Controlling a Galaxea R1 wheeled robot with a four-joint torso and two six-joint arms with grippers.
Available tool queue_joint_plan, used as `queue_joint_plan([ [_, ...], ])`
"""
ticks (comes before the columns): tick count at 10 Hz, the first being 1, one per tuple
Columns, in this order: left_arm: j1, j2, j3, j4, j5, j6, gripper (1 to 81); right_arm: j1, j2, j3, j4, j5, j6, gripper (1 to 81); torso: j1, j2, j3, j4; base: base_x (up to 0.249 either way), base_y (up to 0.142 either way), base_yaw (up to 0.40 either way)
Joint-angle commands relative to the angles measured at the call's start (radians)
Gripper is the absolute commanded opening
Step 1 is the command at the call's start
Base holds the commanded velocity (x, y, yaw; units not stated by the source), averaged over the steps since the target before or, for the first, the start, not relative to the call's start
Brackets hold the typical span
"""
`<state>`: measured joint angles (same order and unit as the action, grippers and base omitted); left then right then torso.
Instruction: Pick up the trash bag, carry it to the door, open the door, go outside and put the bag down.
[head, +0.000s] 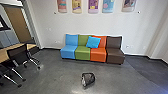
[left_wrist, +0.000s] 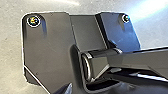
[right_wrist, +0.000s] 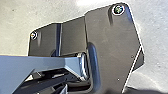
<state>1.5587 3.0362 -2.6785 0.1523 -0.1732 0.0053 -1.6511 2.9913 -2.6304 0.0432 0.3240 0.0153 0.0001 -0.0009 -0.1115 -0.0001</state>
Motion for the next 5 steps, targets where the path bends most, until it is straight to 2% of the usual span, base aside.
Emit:
queue_joint_plan([
  [1, -0.032, 0.003, 0.003, 0.0, 0.052, 0.004, 81.1, 0.024, 0.002, 0.003, -0.005, -0.051, -0.002, 81.1, 0.0, 0.0, 0.0, 0.0, 0.203, 0.0, 0.0],
  [5, -0.032, 0.001, 0.002, 0.001, 0.052, 0.004, 81.1, 0.024, 0.002, 0.003, -0.005, -0.051, -0.002, 81.1, 0.001, 0.001, 0.0, 0.0, 0.203, 0.0, 0.0],
])
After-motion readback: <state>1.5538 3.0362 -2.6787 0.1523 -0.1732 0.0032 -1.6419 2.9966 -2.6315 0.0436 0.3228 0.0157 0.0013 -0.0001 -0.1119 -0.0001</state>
